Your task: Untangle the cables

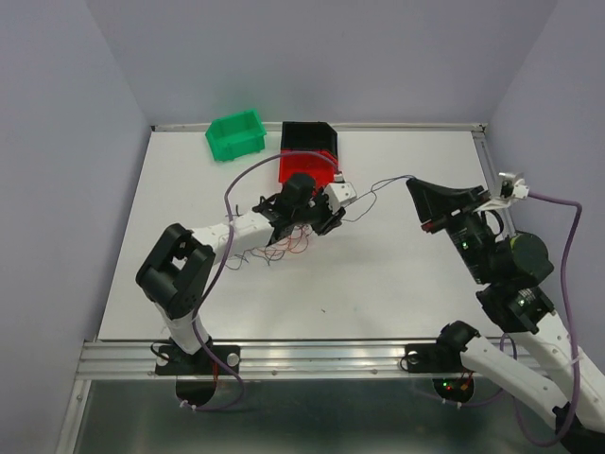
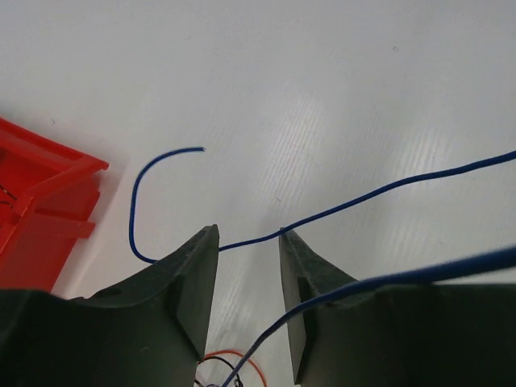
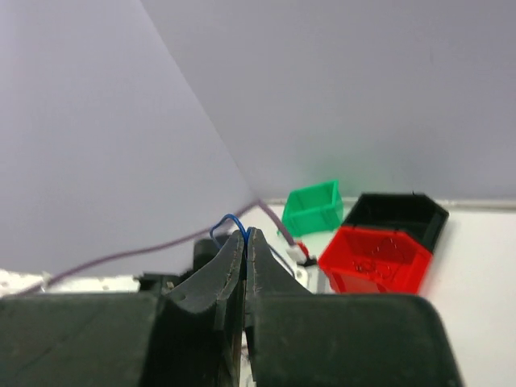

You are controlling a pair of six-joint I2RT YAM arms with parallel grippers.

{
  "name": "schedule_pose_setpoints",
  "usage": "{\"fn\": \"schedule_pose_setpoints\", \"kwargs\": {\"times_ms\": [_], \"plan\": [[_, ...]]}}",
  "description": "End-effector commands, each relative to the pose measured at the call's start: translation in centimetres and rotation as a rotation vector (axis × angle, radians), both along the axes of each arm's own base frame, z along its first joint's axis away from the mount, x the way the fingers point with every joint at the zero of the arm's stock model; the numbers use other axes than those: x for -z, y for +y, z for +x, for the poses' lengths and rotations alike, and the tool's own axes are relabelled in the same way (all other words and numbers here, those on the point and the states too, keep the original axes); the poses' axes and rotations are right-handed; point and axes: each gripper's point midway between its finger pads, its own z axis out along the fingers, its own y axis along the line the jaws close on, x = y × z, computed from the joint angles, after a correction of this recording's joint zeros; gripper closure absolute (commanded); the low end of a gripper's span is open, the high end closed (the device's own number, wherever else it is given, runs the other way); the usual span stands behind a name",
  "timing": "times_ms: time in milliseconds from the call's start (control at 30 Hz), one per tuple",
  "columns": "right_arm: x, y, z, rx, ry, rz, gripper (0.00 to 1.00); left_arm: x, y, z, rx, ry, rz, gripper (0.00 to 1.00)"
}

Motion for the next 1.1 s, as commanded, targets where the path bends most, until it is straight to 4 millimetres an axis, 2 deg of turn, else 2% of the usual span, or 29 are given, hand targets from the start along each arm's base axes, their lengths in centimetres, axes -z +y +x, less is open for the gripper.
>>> {"fn": "schedule_pose_setpoints", "kwargs": {"times_ms": [0,33,67,100,200,233,267,300,400,467,567,600,633,700,767,800,900,967,1000,1067], "plan": [[-11.0,-4.0,-2.9,0.071,-0.202,0.190,0.99,-2.7,0.5,0.8,-0.060,-0.097,-0.053,0.58],[-13.8,-4.6,-3.6,0.073,-0.247,0.239,0.99,-3.1,1.0,1.0,-0.074,-0.111,-0.062,0.64],[-14.2,-4.5,-3.6,0.070,-0.259,0.248,0.99,-3.5,1.2,1.1,-0.075,-0.117,-0.068,0.64],[-16.3,-5.1,-4.7,0.051,-0.302,0.304,1.00,-3.5,1.4,1.1,-0.077,-0.116,-0.071,0.68],[-20.4,-5.7,-6.7,-0.001,-0.410,0.405,0.99,-2.7,2.2,1.0,-0.084,-0.114,-0.055,0.69],[-22.6,-6.7,-8.1,-0.008,-0.455,0.444,1.00,-2.2,2.5,1.0,-0.090,-0.111,-0.046,0.70],[-23.7,-6.8,-7.8,0.002,-0.460,0.456,1.00,-2.1,2.8,1.1,-0.095,-0.108,-0.045,0.70],[-25.9,-8.0,-9.2,0.007,-0.504,0.492,0.99,-1.6,3.3,1.3,-0.106,-0.097,-0.035,0.73],[-28.3,-9.3,-9.8,0.040,-0.548,0.549,0.99,-0.6,4.1,2.1,-0.144,-0.077,-0.009,0.74],[-30.1,-10.8,-11.1,0.057,-0.595,0.604,0.99,-0.1,4.9,3.1,-0.183,-0.057,0.011,0.74],[-32.1,-11.5,-11.7,0.063,-0.644,0.641,0.99,1.3,5.6,4.3,-0.240,-0.001,0.053,0.74],[-33.4,-11.9,-12.4,0.067,-0.673,0.652,1.00,1.8,5.6,4.8,-0.250,0.021,0.063,0.74],[-33.7,-11.8,-12.4,0.059,-0.671,0.653,1.00,2.0,5.8,4.8,-0.250,0.038,0.063,0.74],[-33.7,-11.4,-11.8,0.043,-0.620,0.656,1.00,1.1,6.2,5.0,-0.245,0.043,0.025,0.74],[-33.2,-11.2,-11.5,0.040,-0.608,0.650,0.99,-0.7,6.6,5.0,-0.242,0.022,-0.010,0.74],[-32.2,-10.8,-10.7,0.050,-0.585,0.645,0.99,-1.1,6.9,5.0,-0.251,0.010,-0.012,0.74],[-32.0,-13.1,-11.0,0.143,-0.600,0.689,0.99,-2.0,8.6,5.6,-0.320,-0.027,-0.009,0.75],[-31.9,-13.1,-10.2,0.179,-0.547,0.655,1.00,-3.0,9.0,5.5,-0.307,-0.023,-0.049,0.86],[-30.8,-11.8,-8.5,0.192,-0.476,0.575,0.99,-4.2,8.8,4.9,-0.254,-0.013,-0.094,1.00],[-27.6,-9.7,-6.1,0.186,-0.388,0.486,1.00,-5.3,8.3,3.6,-0.186,0.005,-0.115,1.00]]}}
